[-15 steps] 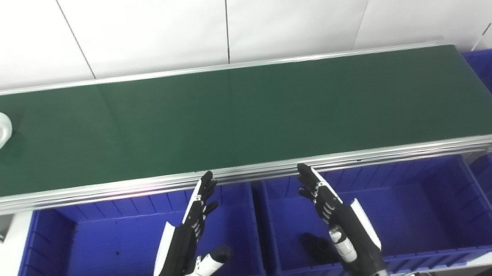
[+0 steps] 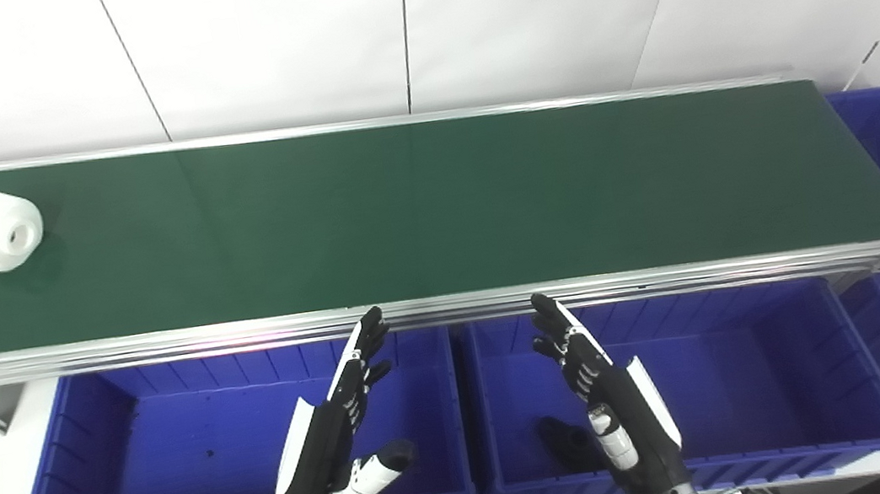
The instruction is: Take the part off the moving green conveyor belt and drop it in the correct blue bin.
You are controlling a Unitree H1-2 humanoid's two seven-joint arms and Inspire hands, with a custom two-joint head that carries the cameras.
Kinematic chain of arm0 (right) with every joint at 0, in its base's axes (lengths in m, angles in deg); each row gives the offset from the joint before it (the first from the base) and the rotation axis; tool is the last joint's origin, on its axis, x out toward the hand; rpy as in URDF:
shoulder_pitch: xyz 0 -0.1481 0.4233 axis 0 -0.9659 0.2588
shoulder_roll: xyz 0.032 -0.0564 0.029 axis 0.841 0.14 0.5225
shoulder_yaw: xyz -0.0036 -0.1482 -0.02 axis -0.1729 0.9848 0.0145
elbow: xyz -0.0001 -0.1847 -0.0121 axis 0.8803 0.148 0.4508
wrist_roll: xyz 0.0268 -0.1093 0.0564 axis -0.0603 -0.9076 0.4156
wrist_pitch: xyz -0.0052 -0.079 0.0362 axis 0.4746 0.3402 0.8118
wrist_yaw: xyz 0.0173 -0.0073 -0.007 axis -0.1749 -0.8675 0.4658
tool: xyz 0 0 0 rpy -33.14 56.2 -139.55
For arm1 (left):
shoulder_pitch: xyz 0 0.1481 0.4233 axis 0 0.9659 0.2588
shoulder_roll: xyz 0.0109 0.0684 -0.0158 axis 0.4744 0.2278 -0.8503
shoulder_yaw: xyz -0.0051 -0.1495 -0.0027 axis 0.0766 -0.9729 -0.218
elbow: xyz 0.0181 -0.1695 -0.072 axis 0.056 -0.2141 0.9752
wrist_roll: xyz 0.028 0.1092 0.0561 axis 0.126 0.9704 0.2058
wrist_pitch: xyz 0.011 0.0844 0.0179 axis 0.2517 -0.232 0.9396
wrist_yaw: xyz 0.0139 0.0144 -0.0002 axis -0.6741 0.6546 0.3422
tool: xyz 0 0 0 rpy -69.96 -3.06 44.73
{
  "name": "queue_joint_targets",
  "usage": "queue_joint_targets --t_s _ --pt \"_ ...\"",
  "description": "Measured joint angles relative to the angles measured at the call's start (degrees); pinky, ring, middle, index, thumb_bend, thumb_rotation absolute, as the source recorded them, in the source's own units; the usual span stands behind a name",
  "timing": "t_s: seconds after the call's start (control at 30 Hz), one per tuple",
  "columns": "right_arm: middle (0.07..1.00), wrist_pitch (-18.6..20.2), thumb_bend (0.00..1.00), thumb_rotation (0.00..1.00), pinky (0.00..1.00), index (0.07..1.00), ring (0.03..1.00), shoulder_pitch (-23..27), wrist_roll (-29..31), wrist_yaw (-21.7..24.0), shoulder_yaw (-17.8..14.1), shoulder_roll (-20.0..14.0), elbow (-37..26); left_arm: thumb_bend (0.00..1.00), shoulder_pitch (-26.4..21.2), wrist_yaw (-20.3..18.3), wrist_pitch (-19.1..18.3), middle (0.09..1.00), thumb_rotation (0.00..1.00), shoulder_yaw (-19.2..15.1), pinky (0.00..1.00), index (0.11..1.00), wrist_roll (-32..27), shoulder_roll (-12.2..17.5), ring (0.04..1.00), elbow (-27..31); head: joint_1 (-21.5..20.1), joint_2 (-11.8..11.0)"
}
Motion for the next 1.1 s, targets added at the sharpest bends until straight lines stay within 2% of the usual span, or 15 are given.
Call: queue_joint_targets --t_s 0.63,0.7,0.73,0.77,0.8,0.87,0.9,0.93,1.0,1.1 --pt "0.974 -0.07 1.00 1.00 0.92 0.955 0.965 0.27 0.27 0.13 -0.06 -0.10 1.51 0.87 -0.19 0.33 0.32 0.967 0.83 0.06 0.91 0.965 1.08 -0.01 0.977 -1.77 1.67 -0.88" --pt "0.978 -0.50 1.00 1.00 0.92 0.961 0.969 0.41 0.36 0.17 -0.17 -0.14 2.01 0.87 -0.26 0.41 0.40 0.956 0.83 0.08 0.90 0.957 1.12 -0.07 0.960 -1.83 3.24 -2.71" --pt "0.979 -1.38 1.00 1.00 0.93 0.961 0.969 0.48 0.60 0.22 -0.24 -0.23 2.61 0.87 -0.35 0.52 0.65 0.955 0.83 0.08 0.90 0.957 1.21 -0.17 0.958 -2.01 3.25 -2.72" --pt "0.980 -2.15 1.00 1.00 0.93 0.962 0.971 0.57 0.94 0.27 -0.28 -0.37 3.31 0.87 -0.46 0.73 1.31 0.954 0.83 0.10 0.89 0.956 1.33 -0.33 0.954 -2.49 4.30 -4.73" --pt "0.984 -2.64 1.00 1.00 0.93 0.967 0.976 0.65 1.19 0.36 -0.32 -0.54 3.91 0.87 -0.60 0.94 1.93 0.949 0.82 0.15 0.88 0.952 1.43 -0.50 0.946 -3.11 4.31 -4.75" --pt "0.986 -3.99 1.00 1.00 0.93 0.972 0.976 0.80 1.97 0.48 -0.41 -1.04 5.46 0.88 -0.86 1.16 3.03 0.936 0.80 0.28 0.87 0.935 2.19 -0.88 0.934 -5.05 6.58 -7.28" --pt "0.986 -4.33 1.00 1.00 0.93 0.972 0.975 0.85 2.20 0.55 -0.47 -1.29 6.09 0.88 -0.92 1.18 3.48 0.935 0.80 0.40 0.87 0.933 2.26 -1.03 0.933 -6.02 6.59 -7.29" --pt "0.984 -4.52 1.00 1.00 0.92 0.972 0.974 0.85 2.20 0.55 -0.59 -1.54 6.36 0.89 -0.97 1.19 3.69 0.931 0.80 0.45 0.87 0.928 2.34 -1.21 0.932 -6.49 7.98 -8.43" --pt "0.984 -5.47 1.00 1.00 0.92 0.974 0.974 1.06 2.22 0.52 -0.97 -1.97 7.34 0.90 -1.00 1.51 4.31 0.924 0.79 0.47 0.86 0.918 2.35 -1.63 0.926 -7.48 8.26 -8.61" --pt "0.990 -6.08 1.00 1.00 0.93 0.981 0.979 1.99 2.45 0.55 -1.52 -2.38 9.42 0.90 -1.54 2.21 5.33 0.913 0.77 0.52 0.84 0.904 2.37 -2.07 0.918 -9.56 10.80 -10.45"
